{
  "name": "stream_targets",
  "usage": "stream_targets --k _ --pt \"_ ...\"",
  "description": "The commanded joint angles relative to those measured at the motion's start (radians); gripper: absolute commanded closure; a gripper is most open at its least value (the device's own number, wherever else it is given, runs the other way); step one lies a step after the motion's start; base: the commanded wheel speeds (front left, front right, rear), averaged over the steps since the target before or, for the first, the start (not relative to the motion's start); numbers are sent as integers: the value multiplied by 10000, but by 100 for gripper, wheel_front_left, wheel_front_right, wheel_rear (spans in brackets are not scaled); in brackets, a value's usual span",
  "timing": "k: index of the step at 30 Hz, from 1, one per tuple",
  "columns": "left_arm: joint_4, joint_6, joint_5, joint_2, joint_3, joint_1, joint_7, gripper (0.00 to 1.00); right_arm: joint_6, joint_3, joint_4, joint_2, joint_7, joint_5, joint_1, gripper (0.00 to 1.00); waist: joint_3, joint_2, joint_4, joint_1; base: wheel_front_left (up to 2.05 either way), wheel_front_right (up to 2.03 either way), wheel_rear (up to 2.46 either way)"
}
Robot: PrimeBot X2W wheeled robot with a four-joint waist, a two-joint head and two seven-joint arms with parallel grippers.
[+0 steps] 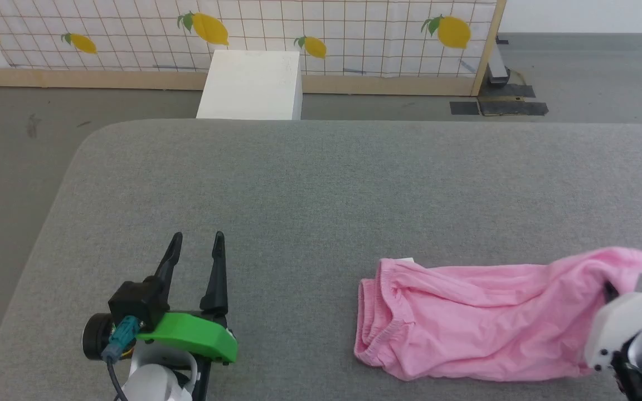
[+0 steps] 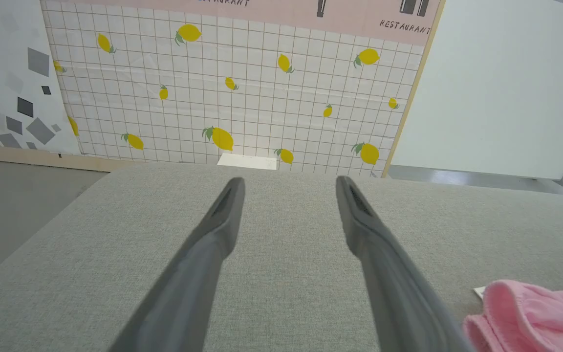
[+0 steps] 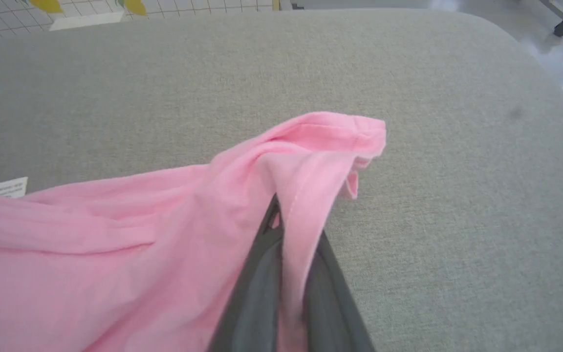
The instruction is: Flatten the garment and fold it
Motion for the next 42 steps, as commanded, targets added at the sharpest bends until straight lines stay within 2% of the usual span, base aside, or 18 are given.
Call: stream_targets --k 1,6,9,14,19,20,21,22,23,28,32,37,42 --pt "-15 -26 122 -45 38 30 -45 0 -13 357 -448 1 100 51 137 100 29 0 -17 0 0 0 0" --pt "-8 3 44 -47 -24 -67 -45 0 -13 2554 -2224 1 1003 22 338 100 85 0 -3 0 0 0 0" --pt "12 9 -2 -47 -87 -129 -45 0 -13 4019 -2594 -38 1482 112 189 100 127 0 46 0 0 0 0" --pt "63 46 -103 -48 -259 -244 -45 0 -13 6138 -1992 -160 2145 510 -351 100 272 0 245 0 0 0 0" --pt "80 105 -192 -48 -419 -378 -45 0 -13 7056 -855 -103 2609 934 -683 100 455 0 534 0 0 0 0" --pt "77 120 -213 -48 -437 -399 -45 0 -13 7165 -653 -85 2698 1067 -703 93 501 0 594 0 0 0 0" --pt "79 131 -218 -48 -448 -415 -45 0 -13 7289 -506 -68 2759 1207 -722 75 535 0 640 0 0 0 0" --pt "79 139 -220 -48 -451 -423 -45 0 -13 7391 -439 -57 2758 1344 -737 42 561 0 668 0 0 0 0" --pt "76 149 -221 -48 -447 -422 -45 0 -13 7450 -403 -45 2733 1539 -736 0 580 0 684 0 0 0 0" --pt "48 189 -201 -48 -371 -376 -45 0 -13 7387 -847 -6 2196 3283 -662 0 630 0 653 0 0 0 0" --pt "53 214 -181 -48 -301 -332 -45 0 -13 6796 -1675 -3 951 4657 -646 0 559 0 481 0 0 0 0" --pt "44 189 -156 -49 -288 -333 -45 0 -13 5273 -2589 -1 -1701 5819 -519 0 438 0 270 0 0 0 0" --pt "34 161 -138 -49 -243 -263 -45 0 -13 3566 -2377 0 -3133 5817 -24 0 340 0 66 0 0 0 0"
